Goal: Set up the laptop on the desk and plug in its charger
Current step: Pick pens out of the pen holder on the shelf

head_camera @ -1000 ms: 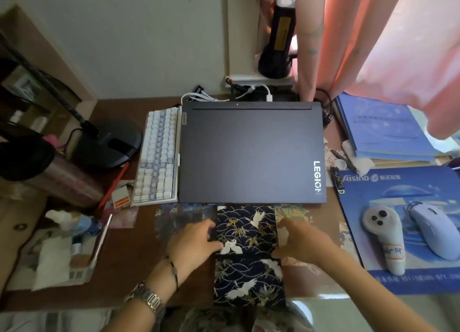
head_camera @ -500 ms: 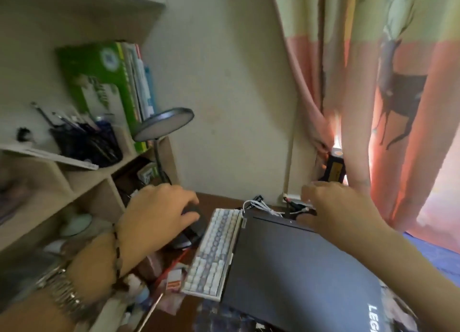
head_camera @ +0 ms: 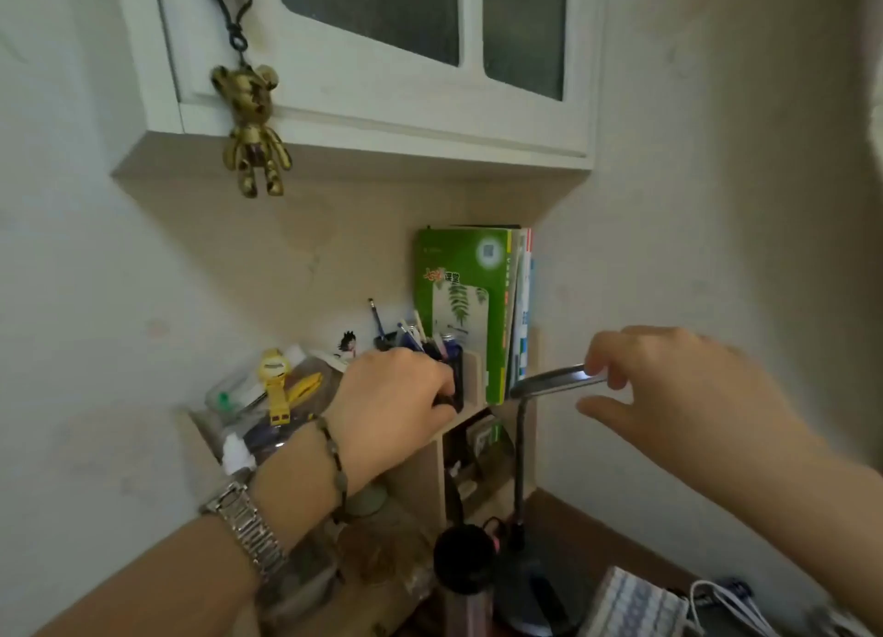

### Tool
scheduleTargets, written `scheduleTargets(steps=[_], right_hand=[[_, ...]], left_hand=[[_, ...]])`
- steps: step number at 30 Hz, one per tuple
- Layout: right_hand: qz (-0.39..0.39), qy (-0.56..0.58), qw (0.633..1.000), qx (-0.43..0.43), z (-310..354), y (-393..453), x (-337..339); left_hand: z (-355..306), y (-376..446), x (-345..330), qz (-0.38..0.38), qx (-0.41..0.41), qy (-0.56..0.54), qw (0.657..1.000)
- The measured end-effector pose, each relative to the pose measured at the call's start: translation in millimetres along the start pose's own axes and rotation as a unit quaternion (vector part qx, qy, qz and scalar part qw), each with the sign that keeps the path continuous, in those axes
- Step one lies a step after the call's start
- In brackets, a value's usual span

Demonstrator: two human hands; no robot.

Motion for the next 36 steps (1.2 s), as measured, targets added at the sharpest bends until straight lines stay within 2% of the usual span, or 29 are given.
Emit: scheduleTargets(steps=[7, 16, 20, 23, 33, 36], right_hand=[[0.015, 0.114, 0.993, -0.013, 52.7, 75.1, -74.9], [-0.012, 0.223, 0.963, -0.154, 58.0, 133.0, -187.1], [-0.015, 0.244, 0.952, -0.187, 52.0, 145.0, -222.3], [-0.030, 0.256, 0.946, -0.196, 50.0, 149.9, -235.7], [-0.071, 0.260, 0.941, -0.204, 46.0, 158.9, -250.3], [-0.073, 0.260, 0.943, -0.195, 46.5, 160.8, -247.3]], left_hand=[[69.8, 14.8, -46.6, 0.018, 0.049, -0.011, 0.999], [109.5, 44.5, -112.8, 0.034, 0.084, -0.089, 0.992], [121.6, 56.6, -119.6, 0.010, 0.106, -0.099, 0.989], [126.7, 61.7, -117.6, -0.020, 0.116, -0.110, 0.987], [137.7, 70.4, -124.2, -0.051, 0.126, -0.128, 0.982], [141.1, 73.1, -116.4, -0.098, 0.134, -0.116, 0.979]])
Point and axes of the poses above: each hand's wrist, its own y-axis towards the middle knuckle, its own x-axis out of the back of the hand, z = x × y, the point moved 10 cm from there along y, towards the middle knuckle, and after that the axes turned 10 degrees about -z, right-handed, at the moved point
